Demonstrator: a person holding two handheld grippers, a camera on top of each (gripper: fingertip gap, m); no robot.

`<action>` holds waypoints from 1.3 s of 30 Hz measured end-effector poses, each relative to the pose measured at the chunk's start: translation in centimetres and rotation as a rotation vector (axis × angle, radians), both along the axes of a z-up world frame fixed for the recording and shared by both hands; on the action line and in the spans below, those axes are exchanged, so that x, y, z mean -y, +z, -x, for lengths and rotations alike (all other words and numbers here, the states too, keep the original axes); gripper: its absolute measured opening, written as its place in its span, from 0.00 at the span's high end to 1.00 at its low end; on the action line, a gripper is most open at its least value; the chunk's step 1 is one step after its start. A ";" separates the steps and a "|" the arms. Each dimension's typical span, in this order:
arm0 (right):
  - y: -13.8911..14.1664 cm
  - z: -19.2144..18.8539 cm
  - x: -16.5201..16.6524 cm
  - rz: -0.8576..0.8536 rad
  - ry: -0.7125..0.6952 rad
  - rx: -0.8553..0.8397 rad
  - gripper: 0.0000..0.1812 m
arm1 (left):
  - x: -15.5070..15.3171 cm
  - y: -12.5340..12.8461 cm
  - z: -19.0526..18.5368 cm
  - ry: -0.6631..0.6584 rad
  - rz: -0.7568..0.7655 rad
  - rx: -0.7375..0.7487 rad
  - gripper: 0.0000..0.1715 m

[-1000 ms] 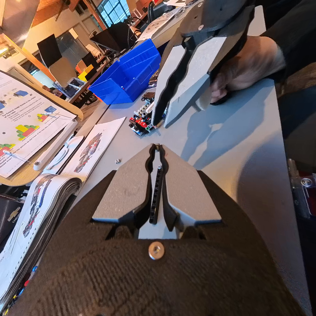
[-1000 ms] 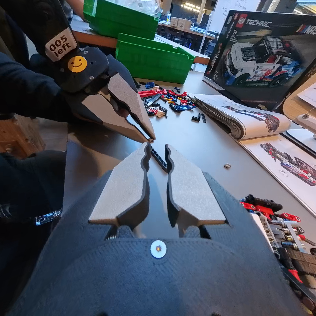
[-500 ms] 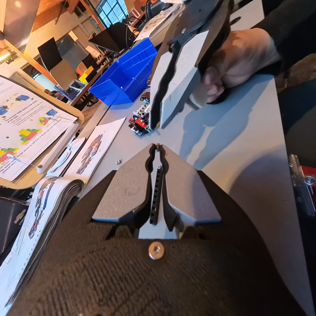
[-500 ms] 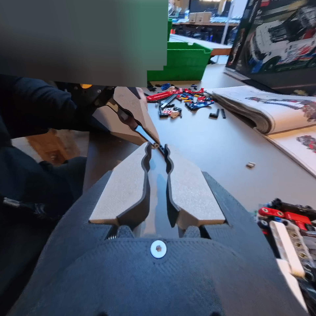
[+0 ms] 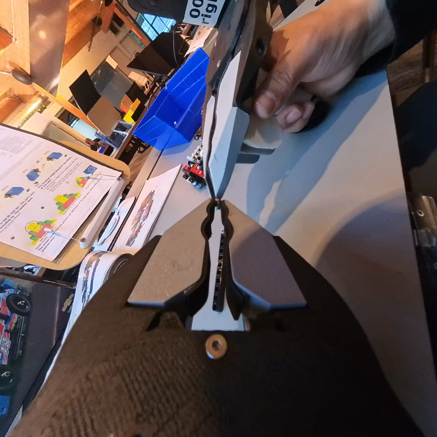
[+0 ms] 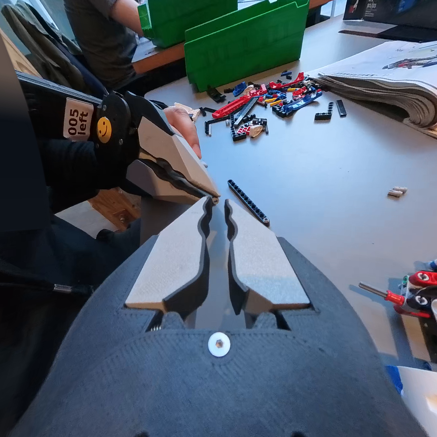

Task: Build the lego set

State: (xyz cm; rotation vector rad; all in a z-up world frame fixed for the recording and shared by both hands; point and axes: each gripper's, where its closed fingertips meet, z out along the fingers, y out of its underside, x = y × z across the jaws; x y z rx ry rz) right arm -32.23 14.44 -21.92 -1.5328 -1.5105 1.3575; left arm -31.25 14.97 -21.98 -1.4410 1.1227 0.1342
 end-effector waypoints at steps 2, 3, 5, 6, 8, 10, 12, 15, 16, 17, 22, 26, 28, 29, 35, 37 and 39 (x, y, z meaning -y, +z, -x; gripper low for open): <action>0.0 0.0 0.0 0.002 0.004 0.001 0.97 | 0.0 0.0 0.0 0.000 -0.002 -0.002 0.99; -0.1 0.0 0.1 0.007 0.007 0.006 0.97 | 0.0 0.1 0.0 0.002 -0.007 -0.002 0.99; -0.1 0.0 0.1 0.023 0.011 0.011 0.97 | 0.0 0.1 0.0 0.004 -0.007 0.000 0.99; -0.1 0.0 0.1 0.032 0.013 0.011 0.97 | 0.0 0.1 0.0 0.003 -0.006 0.001 0.99; 0.0 0.0 0.2 0.053 0.020 0.007 0.97 | 0.0 0.2 -0.1 0.001 -0.012 0.000 0.99; 0.0 0.0 0.3 0.077 0.028 0.007 0.97 | 0.1 0.1 -0.1 -0.001 -0.014 -0.004 0.99; 0.1 0.0 0.4 0.107 0.040 0.003 0.97 | 0.1 0.1 -0.2 -0.007 -0.016 -0.005 0.99; 0.2 0.0 0.6 0.162 0.058 -0.002 0.97 | 0.2 0.2 -0.3 -0.010 -0.021 -0.005 0.99; 0.3 0.0 0.6 0.170 0.060 -0.002 0.97 | 0.2 0.2 -0.3 -0.011 -0.019 -0.002 0.99; 0.2 0.0 0.6 0.171 0.059 -0.001 0.98 | 0.2 0.2 -0.3 -0.011 -0.016 0.000 0.99; 0.2 0.0 0.5 0.156 0.046 -0.002 0.98 | 0.2 0.2 -0.3 -0.011 -0.007 0.017 0.99; 0.2 0.0 0.4 0.158 0.044 -0.001 0.99 | 0.2 0.2 -0.3 -0.017 0.031 0.060 0.99; 0.2 0.0 0.4 0.166 0.046 -0.001 0.99 | 0.2 0.2 -0.3 -0.020 0.035 0.069 0.99; 0.2 0.0 0.4 0.167 0.045 -0.001 0.99 | 0.1 0.2 -0.3 -0.018 0.033 0.069 0.99; 0.3 -0.3 -0.1 0.176 0.036 -0.011 0.99 | 0.0 0.1 -0.3 -0.010 0.016 0.061 0.95; 0.3 -0.4 -0.3 0.174 0.035 -0.009 0.99 | -0.1 0.1 -0.2 -0.006 0.009 0.053 0.95; 0.3 -0.5 -0.3 0.176 0.039 -0.007 0.99 | -0.2 0.0 0.0 0.008 0.007 0.046 0.95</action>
